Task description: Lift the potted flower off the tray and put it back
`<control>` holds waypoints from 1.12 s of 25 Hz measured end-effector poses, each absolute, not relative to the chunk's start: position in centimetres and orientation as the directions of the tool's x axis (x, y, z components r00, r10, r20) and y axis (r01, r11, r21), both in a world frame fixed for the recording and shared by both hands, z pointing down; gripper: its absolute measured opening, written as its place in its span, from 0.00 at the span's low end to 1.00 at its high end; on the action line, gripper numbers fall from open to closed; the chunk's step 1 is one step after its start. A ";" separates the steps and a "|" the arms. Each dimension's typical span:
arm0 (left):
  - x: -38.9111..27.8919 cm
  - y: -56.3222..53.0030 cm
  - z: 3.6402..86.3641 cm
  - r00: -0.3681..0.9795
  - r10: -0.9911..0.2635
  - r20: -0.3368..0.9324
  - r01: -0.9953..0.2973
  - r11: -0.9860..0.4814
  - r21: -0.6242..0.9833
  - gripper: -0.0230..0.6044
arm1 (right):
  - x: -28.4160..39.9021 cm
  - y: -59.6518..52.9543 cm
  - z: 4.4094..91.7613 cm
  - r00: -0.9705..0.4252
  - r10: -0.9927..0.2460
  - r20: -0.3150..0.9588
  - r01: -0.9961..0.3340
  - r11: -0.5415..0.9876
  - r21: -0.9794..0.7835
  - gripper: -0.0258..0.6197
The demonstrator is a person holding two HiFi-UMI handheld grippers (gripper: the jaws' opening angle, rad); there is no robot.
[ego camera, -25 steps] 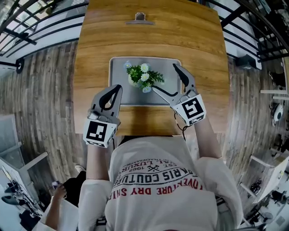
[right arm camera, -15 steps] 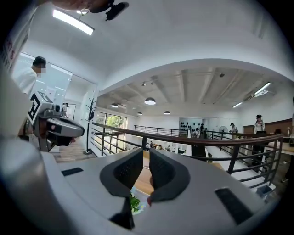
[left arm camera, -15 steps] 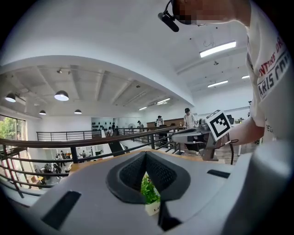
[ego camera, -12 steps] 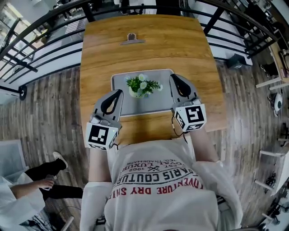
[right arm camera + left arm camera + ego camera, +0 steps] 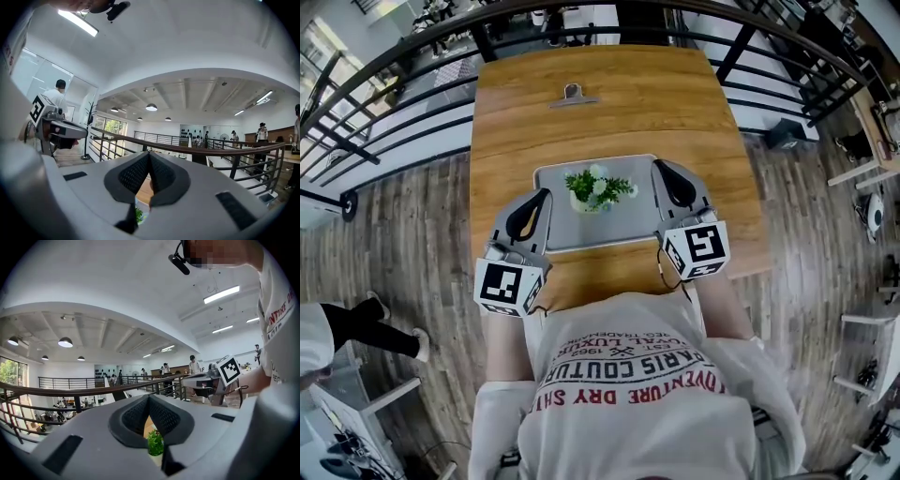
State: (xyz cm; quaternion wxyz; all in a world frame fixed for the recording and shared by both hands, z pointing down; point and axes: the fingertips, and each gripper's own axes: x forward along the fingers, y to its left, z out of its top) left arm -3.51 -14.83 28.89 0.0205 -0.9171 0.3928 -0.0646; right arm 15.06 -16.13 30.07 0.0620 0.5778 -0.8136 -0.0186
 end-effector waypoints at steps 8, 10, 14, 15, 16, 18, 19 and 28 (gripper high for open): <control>-3.5 -15.5 29.0 0.672 -0.734 0.098 -0.730 -0.679 -0.077 0.06 | 14.6 -16.7 30.5 -0.352 -0.930 0.106 -0.928 0.362 0.088 0.08; -3.5 -15.6 28.9 0.672 -0.734 0.095 -0.730 -0.679 -0.076 0.06 | 14.4 -16.8 30.2 -0.359 -0.928 0.097 -0.927 0.367 0.080 0.08; -3.2 -15.7 28.7 0.673 -0.733 0.097 -0.729 -0.680 -0.080 0.06 | 14.4 -17.0 29.6 -0.368 -0.926 0.081 -0.927 0.373 0.048 0.08; -3.1 -15.7 28.6 0.675 -0.731 0.098 -0.727 -0.682 -0.083 0.06 | 14.3 -17.0 29.5 -0.370 -0.926 0.079 -0.926 0.375 0.047 0.08; -3.0 -15.7 28.6 0.678 -0.729 0.098 -0.724 -0.684 -0.086 0.06 | 14.3 -17.1 29.5 -0.373 -0.925 0.079 -0.925 0.377 0.049 0.08; -2.8 -15.6 28.6 0.683 -0.724 0.094 -0.719 -0.689 -0.088 0.06 | 14.2 -17.1 29.6 -0.378 -0.922 0.082 -0.922 0.383 0.053 0.08; -2.7 -15.5 28.6 0.684 -0.723 0.092 -0.718 -0.691 -0.089 0.06 | 14.2 -17.1 29.7 -0.380 -0.921 0.083 -0.921 0.385 0.055 0.08; -2.1 -16.0 28.5 0.679 -0.728 0.093 -0.722 -0.685 -0.093 0.06 | 14.4 -17.4 29.9 -0.394 -0.916 0.077 -0.916 0.398 0.047 0.08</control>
